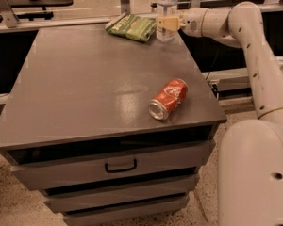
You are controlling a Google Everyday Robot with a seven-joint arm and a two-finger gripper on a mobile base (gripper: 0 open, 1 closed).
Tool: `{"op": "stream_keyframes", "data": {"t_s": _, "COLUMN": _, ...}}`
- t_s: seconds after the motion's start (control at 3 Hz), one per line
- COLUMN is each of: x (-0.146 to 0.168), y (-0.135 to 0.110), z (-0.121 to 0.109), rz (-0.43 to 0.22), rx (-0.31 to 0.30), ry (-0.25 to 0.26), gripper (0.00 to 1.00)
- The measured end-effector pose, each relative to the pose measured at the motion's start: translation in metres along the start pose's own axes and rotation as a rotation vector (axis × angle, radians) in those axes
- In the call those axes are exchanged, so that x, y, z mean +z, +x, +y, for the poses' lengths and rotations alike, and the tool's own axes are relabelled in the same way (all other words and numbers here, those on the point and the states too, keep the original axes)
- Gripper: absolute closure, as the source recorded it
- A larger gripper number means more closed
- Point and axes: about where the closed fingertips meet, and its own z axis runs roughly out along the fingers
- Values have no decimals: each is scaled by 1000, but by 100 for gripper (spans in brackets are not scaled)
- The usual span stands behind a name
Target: Move blue plastic bottle near green jalapeno chip bag
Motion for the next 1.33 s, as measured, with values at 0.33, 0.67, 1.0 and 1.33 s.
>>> {"op": "stream_keyframes", "data": {"t_s": 0.33, "x": 7, "y": 14, "z": -4, "rz": -3, "rx": 8, "ry": -25, "gripper": 100}}
{"op": "stream_keyframes", "data": {"t_s": 0.67, "x": 13, "y": 18, "z": -8, "rz": -13, "rx": -29, "ry": -24, "gripper": 100}}
{"op": "stream_keyframes", "data": {"t_s": 1.0, "x": 18, "y": 20, "z": -15, "rz": -25, "rx": -66, "ry": 3, "gripper": 100}}
{"op": "stream_keyframes", "data": {"t_s": 1.33, "x": 22, "y": 20, "z": -23, "rz": -57, "rx": -71, "ry": 32, "gripper": 100}}
